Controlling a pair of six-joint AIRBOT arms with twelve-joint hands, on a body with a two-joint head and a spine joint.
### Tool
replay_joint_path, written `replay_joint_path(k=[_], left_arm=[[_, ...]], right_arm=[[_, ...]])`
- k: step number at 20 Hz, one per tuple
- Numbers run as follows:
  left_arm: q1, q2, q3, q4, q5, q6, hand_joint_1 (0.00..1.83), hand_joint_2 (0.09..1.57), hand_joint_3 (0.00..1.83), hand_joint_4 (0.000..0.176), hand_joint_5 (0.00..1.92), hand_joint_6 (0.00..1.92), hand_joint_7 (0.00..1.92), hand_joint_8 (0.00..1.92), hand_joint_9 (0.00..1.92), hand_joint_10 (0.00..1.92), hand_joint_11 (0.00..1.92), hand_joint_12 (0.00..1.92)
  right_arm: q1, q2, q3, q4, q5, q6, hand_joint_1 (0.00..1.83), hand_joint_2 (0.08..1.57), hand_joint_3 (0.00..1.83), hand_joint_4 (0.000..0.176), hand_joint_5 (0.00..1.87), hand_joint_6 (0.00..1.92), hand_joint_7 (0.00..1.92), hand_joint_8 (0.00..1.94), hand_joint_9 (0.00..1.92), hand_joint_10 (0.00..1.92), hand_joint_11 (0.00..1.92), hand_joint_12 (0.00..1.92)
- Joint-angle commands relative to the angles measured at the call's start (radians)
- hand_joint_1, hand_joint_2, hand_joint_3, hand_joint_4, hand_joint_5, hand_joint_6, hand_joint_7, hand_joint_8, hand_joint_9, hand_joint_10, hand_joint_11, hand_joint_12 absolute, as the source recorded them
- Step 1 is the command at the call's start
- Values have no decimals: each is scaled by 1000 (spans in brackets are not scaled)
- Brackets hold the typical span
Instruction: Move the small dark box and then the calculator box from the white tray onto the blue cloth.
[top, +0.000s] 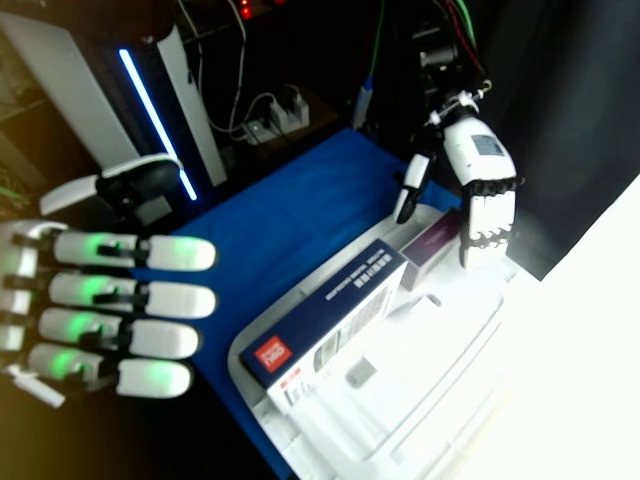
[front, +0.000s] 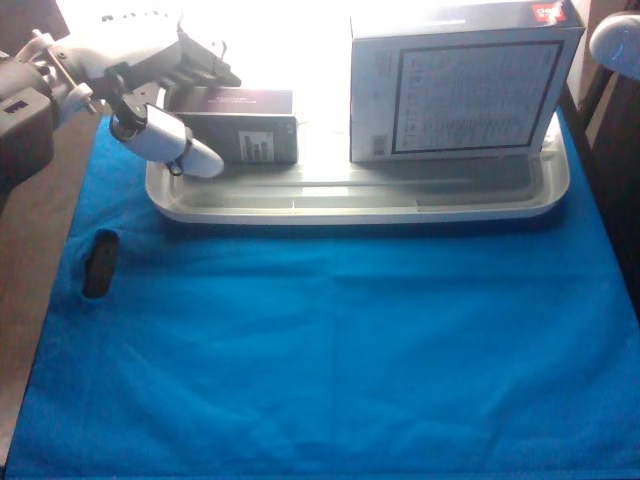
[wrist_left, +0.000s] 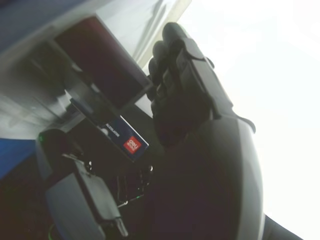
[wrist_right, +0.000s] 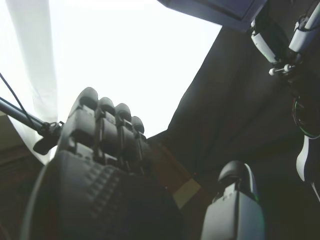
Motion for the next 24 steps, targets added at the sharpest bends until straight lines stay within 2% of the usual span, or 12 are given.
replay_joint_path(k=[1, 2, 3, 9, 14, 15, 16, 18, 19, 20, 21, 24], left_arm=[[-11, -7, 8, -7, -108, -4, 1240, 1002, 8, 0, 998, 658, 1175, 448, 1107, 6, 937, 391], [-11, -8, 8, -7, -108, -4, 1369, 1023, 2, 0, 1004, 735, 1199, 565, 1176, 664, 973, 649], [-11, -9, 8, -7, -111, -4, 1392, 1059, 2, 0, 1016, 776, 1127, 723, 1030, 1054, 864, 1044], [-12, -7, 6, -25, -141, -5, 1396, 1047, 1, 0, 1061, 738, 1137, 673, 1062, 1010, 850, 1037], [-29, 63, -53, -26, -205, -31, 1387, 1079, 0, 0, 944, 966, 1076, 804, 1003, 1042, 755, 1025], [-39, 86, -70, -9, -215, -46, 1387, 1079, 0, 0, 944, 966, 1076, 804, 1003, 1042, 755, 1025], [-45, 106, -85, 18, -232, -78, 1388, 1073, 0, 0, 1009, 778, 1105, 767, 974, 1140, 765, 1109], [-61, 154, -122, 66, -274, -129, 1388, 1072, 0, 0, 1023, 740, 1099, 783, 977, 1139, 766, 1131], [-72, 182, -150, 86, -288, -132, 1386, 1051, 0, 0, 1094, 612, 1120, 743, 1058, 1061, 822, 1144], [-84, 211, -179, 123, -303, -149, 1386, 1051, 0, 0, 1094, 612, 1120, 743, 1058, 1061, 822, 1144], [-95, 235, -205, 173, -317, -181, 1385, 1074, 7, 0, 1011, 883, 1033, 857, 994, 1051, 818, 983], [-107, 275, -260, 279, -372, -258, 1387, 1072, 0, 0, 1039, 788, 1022, 859, 1016, 1074, 860, 1057]], right_arm=[[18, -1, -1, 18, 117, 7, 350, 812, 0, 15, 139, 0, 180, 1, 89, 0, 4, 199], [18, -1, -1, 17, 117, 7, 337, 811, 0, 15, 142, 1, 184, 2, 93, 3, 10, 199], [18, -1, -2, 17, 117, 7, 339, 809, 0, 5, 136, 0, 176, 0, 84, 0, 6, 194], [18, -1, -3, 17, 117, 7, 299, 831, 6, 2, 121, 0, 160, 0, 89, 3, 23, 192], [18, -1, -4, 17, 117, 7, 293, 838, 5, 2, 117, 1, 156, 0, 94, 2, 34, 192], [18, -1, -4, 17, 117, 7, 293, 838, 5, 2, 117, 1, 156, 0, 94, 2, 34, 192], [18, -1, -4, 17, 117, 7, 286, 829, 0, 6, 119, 1, 159, 1, 92, 1, 27, 188], [18, -1, -5, 17, 117, 7, 295, 821, 0, 14, 120, 2, 162, 2, 88, 0, 19, 185], [18, -1, -5, 17, 117, 7, 272, 819, 0, 10, 119, 1, 170, 5, 96, 3, 27, 187], [18, -1, -5, 17, 117, 7, 272, 819, 0, 10, 119, 1, 170, 5, 96, 3, 27, 187], [18, -2, -5, 17, 117, 7, 277, 816, 0, 8, 129, 5, 176, 6, 97, 3, 26, 185], [18, -5, -4, 20, 117, 7, 277, 812, 0, 10, 139, 7, 176, 5, 92, 0, 16, 181]])
